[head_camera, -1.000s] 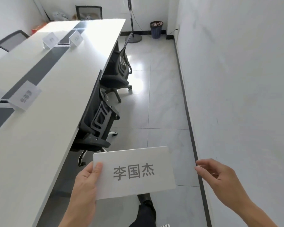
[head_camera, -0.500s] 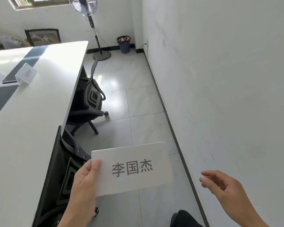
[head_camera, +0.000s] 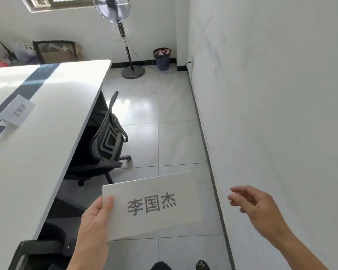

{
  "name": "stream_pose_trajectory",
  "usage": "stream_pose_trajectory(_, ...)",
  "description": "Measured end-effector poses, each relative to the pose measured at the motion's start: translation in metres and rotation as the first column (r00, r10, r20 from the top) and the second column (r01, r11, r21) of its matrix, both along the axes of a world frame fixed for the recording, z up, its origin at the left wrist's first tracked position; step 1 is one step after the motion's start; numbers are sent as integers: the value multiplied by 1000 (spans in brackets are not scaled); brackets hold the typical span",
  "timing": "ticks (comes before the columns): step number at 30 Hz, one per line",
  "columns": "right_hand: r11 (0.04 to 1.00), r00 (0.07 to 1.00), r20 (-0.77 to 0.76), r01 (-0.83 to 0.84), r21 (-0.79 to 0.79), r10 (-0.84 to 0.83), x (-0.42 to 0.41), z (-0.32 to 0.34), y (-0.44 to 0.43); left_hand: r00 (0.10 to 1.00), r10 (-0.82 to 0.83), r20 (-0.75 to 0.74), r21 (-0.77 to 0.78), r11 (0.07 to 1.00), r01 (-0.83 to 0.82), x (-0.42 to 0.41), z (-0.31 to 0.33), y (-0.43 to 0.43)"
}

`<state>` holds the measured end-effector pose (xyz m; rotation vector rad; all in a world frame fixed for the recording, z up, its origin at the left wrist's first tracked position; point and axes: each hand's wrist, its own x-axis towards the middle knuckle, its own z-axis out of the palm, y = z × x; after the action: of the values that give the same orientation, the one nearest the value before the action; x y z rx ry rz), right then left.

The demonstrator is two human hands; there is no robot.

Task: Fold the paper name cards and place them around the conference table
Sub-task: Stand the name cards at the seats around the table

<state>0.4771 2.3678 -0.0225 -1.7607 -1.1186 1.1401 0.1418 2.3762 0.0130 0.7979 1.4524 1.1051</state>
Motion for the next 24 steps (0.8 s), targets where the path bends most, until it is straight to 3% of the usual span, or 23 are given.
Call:
stream_pose_trajectory(8, 997, 997, -5, -75, -6, 75, -2, -10, 219, 993, 118, 3, -48, 992, -117, -10, -29, 177)
stream_pose_trajectory(24, 980, 979, -62, 189, -65, -193, 12, -9, 560, 993, -106, -46, 26, 994, 107, 16, 3, 630)
